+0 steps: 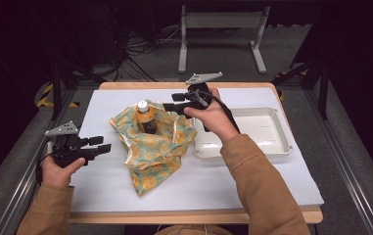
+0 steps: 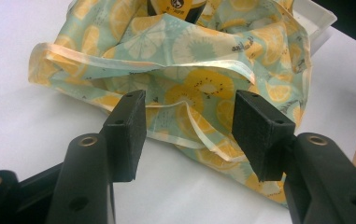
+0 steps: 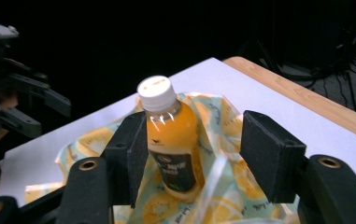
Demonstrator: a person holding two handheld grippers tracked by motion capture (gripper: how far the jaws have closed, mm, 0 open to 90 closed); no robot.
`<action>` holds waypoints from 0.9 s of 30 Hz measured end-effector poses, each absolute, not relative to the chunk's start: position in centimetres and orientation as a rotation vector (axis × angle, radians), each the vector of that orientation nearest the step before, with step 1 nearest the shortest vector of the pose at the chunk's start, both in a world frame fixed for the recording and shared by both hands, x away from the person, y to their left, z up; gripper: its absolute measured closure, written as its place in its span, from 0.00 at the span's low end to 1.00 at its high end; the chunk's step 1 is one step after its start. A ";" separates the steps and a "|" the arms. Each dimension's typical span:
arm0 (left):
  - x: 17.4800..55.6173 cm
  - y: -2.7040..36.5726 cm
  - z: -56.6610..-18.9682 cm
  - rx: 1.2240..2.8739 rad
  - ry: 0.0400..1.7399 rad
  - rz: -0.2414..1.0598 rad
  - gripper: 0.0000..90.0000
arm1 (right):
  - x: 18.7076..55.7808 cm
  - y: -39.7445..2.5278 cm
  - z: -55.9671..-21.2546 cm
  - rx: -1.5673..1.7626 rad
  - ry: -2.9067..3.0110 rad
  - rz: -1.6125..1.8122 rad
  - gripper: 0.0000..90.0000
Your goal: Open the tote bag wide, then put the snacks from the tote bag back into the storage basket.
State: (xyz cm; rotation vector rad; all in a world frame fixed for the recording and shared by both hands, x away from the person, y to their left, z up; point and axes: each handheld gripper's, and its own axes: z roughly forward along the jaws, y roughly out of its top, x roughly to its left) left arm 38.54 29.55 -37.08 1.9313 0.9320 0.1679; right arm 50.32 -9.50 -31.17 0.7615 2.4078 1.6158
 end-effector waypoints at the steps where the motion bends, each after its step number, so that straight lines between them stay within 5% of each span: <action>1: 38.5 29.5 -37.1 1.926 0.935 0.161 0.51 | 50.2 -9.3 -31.0 0.751 2.415 1.618 0.47; 27: 38.1 29.8 -37.0 1.892 0.921 0.133 0.51 | 50.9 -3.7 -27.7 0.555 2.616 1.418 0.43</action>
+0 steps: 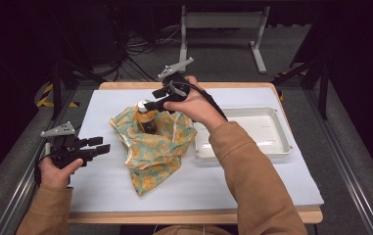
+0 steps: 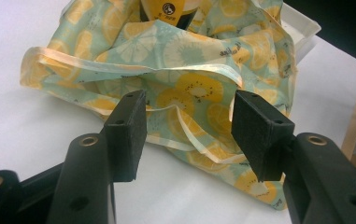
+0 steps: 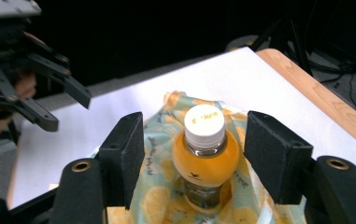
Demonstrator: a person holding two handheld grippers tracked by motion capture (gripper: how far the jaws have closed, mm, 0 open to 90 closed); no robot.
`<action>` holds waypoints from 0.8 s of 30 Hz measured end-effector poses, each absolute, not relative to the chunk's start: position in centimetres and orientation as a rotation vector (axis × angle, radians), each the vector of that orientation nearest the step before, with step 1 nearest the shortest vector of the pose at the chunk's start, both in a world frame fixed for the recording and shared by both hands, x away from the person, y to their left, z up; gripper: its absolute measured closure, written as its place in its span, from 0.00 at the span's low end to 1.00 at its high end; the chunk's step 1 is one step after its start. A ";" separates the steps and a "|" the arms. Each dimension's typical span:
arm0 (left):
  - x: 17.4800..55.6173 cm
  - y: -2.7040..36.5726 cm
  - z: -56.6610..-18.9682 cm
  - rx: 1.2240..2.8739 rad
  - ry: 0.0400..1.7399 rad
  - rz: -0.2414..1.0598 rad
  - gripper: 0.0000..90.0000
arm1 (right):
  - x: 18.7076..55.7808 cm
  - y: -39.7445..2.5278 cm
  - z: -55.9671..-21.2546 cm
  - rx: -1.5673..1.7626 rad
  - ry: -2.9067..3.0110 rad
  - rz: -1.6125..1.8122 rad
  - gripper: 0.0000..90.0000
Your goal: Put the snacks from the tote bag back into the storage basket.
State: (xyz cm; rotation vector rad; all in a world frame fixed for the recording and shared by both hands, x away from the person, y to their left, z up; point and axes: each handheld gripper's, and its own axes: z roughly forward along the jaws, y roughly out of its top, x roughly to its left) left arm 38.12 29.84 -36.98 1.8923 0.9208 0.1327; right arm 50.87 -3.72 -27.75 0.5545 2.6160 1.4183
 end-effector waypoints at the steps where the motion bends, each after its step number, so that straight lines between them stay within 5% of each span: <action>1: 38.1 29.8 -37.0 1.894 0.921 0.135 0.51 | 51.0 -3.5 -27.7 0.554 2.622 1.394 0.42; 24: 37.8 30.3 -37.3 1.886 0.924 0.134 0.51 | 53.0 -0.5 -30.4 0.595 2.652 1.304 0.41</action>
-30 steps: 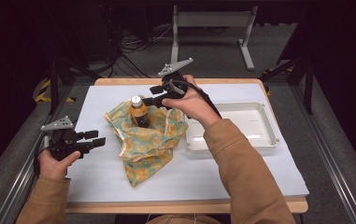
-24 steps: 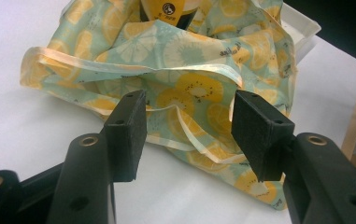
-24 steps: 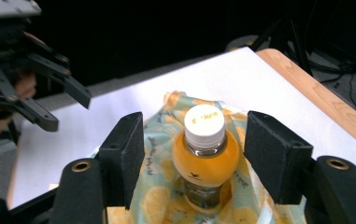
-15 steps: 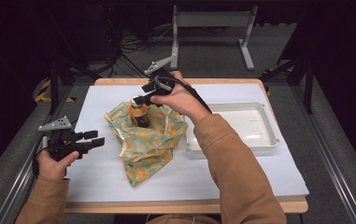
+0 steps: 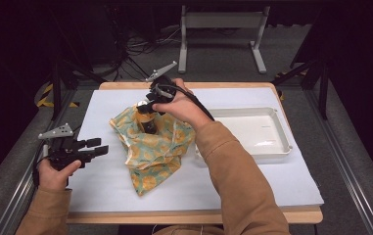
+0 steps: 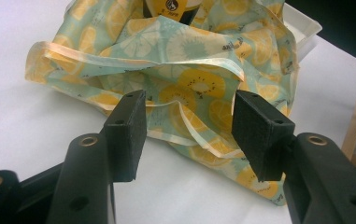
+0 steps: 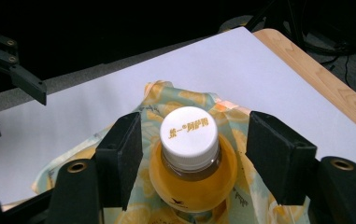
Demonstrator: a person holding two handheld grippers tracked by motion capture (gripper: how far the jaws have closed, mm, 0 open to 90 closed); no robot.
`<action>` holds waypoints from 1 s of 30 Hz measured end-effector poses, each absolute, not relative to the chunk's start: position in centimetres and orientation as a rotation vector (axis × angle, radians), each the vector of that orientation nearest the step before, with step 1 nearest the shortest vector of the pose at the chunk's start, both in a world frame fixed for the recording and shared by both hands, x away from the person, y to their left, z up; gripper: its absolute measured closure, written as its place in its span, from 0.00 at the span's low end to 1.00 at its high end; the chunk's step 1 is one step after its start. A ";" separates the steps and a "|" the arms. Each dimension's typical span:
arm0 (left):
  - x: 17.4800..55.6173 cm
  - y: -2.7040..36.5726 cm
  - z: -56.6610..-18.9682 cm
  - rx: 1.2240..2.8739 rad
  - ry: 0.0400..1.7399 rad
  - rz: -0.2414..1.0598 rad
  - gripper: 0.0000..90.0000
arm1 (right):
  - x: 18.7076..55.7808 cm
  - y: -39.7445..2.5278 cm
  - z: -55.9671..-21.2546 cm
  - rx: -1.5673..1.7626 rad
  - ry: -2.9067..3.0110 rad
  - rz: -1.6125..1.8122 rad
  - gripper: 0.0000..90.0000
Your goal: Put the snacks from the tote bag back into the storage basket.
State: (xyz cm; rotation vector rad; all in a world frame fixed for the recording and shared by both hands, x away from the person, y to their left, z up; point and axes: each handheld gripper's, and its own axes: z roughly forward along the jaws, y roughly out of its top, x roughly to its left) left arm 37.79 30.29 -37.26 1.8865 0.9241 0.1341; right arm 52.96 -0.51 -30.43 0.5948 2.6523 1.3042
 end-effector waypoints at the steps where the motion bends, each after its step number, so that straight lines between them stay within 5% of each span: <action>1: 37.8 30.3 -37.3 1.886 0.926 0.135 0.51 | 53.0 -0.4 -30.6 0.591 2.654 1.303 0.41; 14: 38.0 30.1 -37.6 1.890 0.932 0.129 0.51 | 53.0 0.3 -32.1 0.589 2.668 1.269 0.48; 22: 38.0 30.2 -37.6 1.887 0.935 0.129 0.51 | 52.7 0.4 -31.6 0.531 2.633 1.249 0.65; 30: 38.0 30.3 -37.7 1.882 0.939 0.124 0.51 | 52.3 0.7 -31.2 0.502 2.639 1.199 0.66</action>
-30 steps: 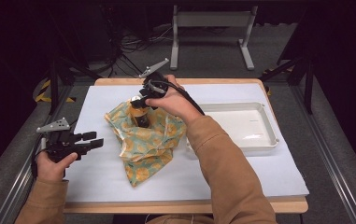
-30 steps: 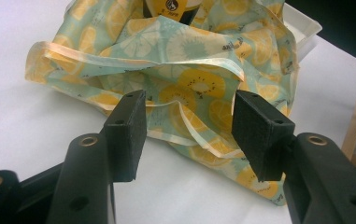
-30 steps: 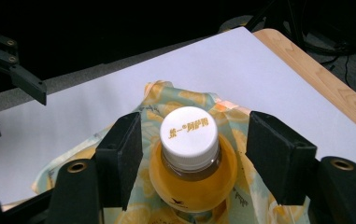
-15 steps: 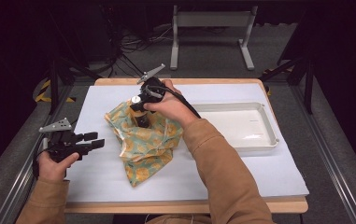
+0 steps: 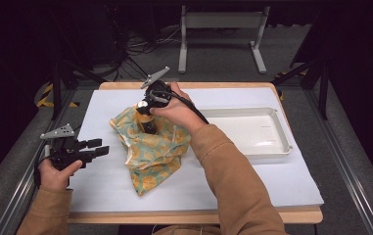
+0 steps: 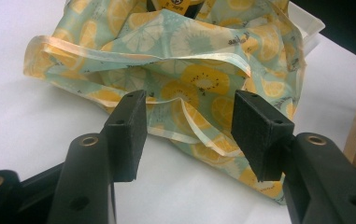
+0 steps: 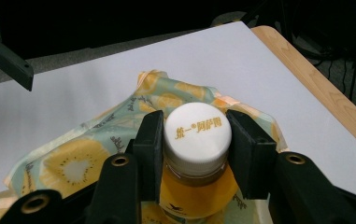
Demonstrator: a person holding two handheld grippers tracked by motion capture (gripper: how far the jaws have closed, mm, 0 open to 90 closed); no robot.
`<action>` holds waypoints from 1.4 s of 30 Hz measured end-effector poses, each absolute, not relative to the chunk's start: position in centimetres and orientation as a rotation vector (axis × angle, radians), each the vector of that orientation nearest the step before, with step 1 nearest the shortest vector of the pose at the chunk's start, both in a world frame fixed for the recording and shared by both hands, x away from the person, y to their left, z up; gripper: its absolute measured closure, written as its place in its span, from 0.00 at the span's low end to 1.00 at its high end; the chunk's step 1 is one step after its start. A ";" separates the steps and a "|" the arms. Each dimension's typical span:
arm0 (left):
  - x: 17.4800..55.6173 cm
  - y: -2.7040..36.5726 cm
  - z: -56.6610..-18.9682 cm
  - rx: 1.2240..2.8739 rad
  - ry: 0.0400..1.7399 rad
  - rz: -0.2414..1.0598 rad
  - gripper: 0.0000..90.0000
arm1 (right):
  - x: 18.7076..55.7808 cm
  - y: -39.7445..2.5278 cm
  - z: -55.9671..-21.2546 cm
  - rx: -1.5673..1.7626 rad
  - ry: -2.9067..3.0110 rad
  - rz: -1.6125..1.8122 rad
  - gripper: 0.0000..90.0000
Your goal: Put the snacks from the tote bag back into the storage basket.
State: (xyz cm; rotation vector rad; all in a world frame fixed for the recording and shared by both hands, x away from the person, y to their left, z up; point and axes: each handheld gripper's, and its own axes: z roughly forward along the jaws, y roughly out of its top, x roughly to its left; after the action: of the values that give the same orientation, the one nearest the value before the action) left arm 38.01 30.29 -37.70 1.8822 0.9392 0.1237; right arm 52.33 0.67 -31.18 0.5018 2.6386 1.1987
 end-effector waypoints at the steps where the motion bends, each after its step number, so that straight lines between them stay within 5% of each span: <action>1: 38.0 30.3 -37.7 1.882 0.937 0.124 0.51 | 52.3 0.7 -31.1 0.496 2.639 1.193 0.66; 42: 38.5 29.5 -38.7 1.915 0.953 0.096 0.51 | 48.4 -2.6 -22.3 0.411 2.602 1.319 0.66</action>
State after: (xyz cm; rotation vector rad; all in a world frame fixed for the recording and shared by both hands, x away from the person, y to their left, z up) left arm 38.55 29.54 -38.68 1.9153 0.9534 0.0963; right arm 48.41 -2.61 -22.25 0.4110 2.6019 1.3186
